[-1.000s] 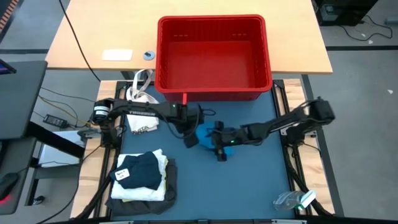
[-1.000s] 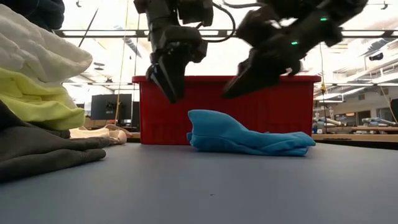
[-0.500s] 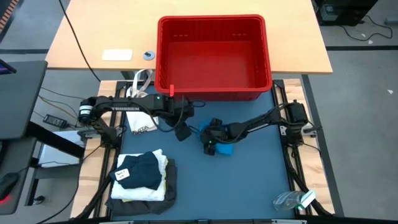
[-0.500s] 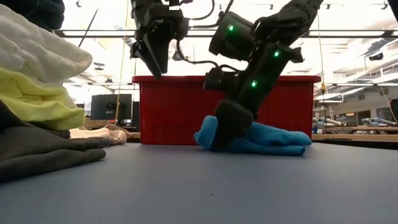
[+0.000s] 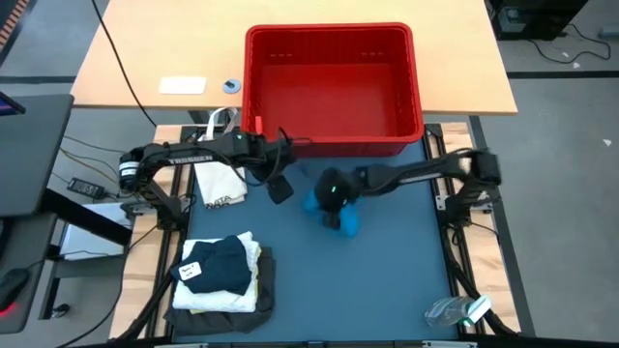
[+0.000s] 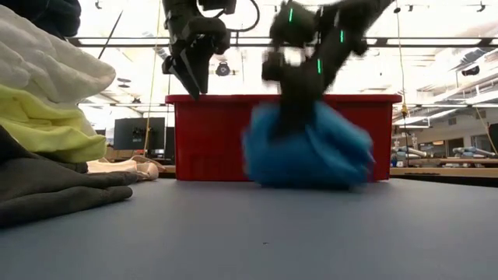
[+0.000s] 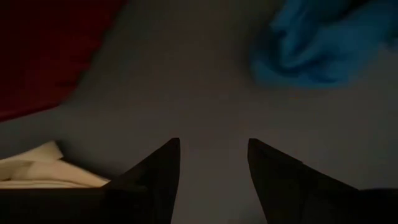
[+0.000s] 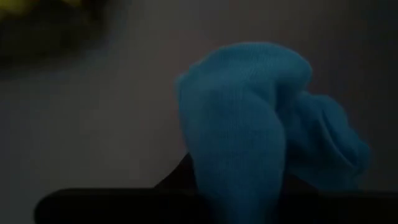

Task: Fold laundry
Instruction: Put the folded blue shorts into the bin

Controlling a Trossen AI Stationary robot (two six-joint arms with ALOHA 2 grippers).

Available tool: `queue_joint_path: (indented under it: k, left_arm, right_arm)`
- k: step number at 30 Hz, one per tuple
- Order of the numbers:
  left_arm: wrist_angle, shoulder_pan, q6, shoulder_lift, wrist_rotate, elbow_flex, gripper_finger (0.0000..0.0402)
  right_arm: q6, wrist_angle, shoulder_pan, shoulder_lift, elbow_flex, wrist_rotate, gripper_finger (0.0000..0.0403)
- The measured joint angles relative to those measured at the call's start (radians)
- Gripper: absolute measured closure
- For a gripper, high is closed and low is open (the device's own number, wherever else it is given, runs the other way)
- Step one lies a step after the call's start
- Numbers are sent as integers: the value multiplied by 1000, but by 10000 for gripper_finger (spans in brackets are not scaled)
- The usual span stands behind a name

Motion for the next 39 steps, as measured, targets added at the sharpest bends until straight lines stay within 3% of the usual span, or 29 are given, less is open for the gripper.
queue_joint_path:
  k: [6, 11, 20, 28, 39]
  left_arm:
    - [-6, 68, 47, -96, 1, 0, 209]
    - [25, 163, 91, -185, 0, 0, 209]
    - [19, 285, 170, -294, 0, 0, 209]
    - [6, 364, 303, -304, 31, 0, 209]
    - [102, 545, 506, -246, 193, 0, 209]
  right_arm:
    - [-123, -178, -77, -156, 187, -36, 348]
    - [-172, -155, -190, -171, 374, -50, 348]
    - [-14, 25, -458, 33, 706, -184, 348]
    - [178, 35, -615, 308, 959, -187, 348]
    - [426, -11, -766, 531, 1033, -298, 348]
